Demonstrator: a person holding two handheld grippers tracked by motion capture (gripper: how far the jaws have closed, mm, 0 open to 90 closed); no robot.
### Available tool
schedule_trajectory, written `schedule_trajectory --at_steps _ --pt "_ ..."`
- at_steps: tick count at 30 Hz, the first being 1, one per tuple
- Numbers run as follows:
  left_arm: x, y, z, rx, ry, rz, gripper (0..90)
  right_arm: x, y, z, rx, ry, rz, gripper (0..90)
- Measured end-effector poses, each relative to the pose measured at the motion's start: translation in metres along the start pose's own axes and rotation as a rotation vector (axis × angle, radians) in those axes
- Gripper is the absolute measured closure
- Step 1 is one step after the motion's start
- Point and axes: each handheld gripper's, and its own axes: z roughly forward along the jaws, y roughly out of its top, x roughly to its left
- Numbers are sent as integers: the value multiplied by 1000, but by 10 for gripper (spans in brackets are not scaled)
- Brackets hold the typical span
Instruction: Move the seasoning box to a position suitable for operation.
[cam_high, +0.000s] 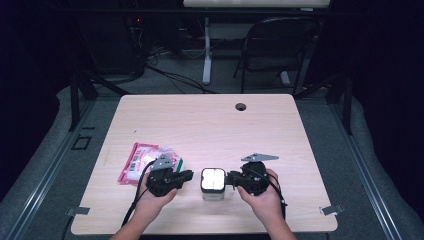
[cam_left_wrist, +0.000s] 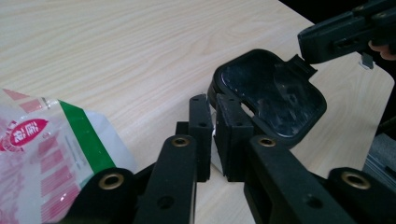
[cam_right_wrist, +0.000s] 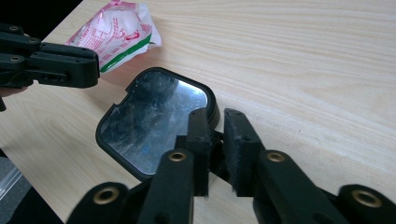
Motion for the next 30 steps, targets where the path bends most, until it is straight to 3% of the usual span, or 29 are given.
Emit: schedule_trajectory --at_steps 8,18,30 --pt "-5 -9 7 60 -23 41 900 0 -1 2 -8 8 2 846" --pt "-15 -12 12 84 -61 74 900 0 -2 1 -13 15 8 849" --pt "-18 -14 16 93 -63 80 900 -1 -3 1 -17 19 12 849"
